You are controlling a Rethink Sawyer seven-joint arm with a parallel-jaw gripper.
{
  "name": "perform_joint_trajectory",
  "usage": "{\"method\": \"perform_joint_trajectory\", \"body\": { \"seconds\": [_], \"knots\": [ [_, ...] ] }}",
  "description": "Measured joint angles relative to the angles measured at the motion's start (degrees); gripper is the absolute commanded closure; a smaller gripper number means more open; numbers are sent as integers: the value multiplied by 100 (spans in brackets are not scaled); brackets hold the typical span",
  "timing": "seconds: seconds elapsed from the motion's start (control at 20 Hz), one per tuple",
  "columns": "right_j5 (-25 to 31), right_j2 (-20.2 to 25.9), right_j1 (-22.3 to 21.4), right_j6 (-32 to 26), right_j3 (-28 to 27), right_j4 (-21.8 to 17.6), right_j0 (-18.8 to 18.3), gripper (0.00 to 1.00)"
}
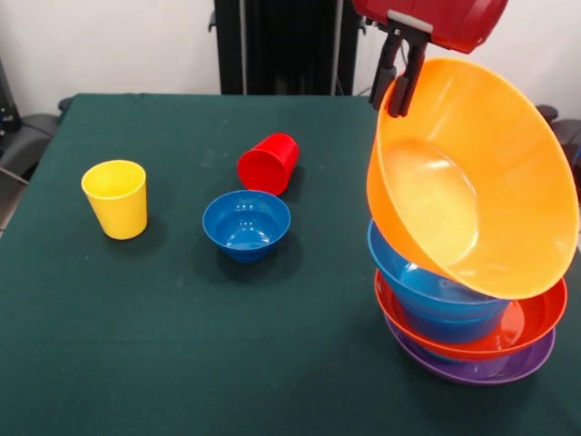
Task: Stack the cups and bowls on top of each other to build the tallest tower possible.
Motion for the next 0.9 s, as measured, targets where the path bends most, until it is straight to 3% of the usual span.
{"method": "perform_joint_trajectory", "body": {
  "seconds": [0.4,0.9],
  "knots": [
    [-1,-143,90,12,-17,58,126,100],
    [-1,-246,174,12,-156,58,16,100]
  ]
}}
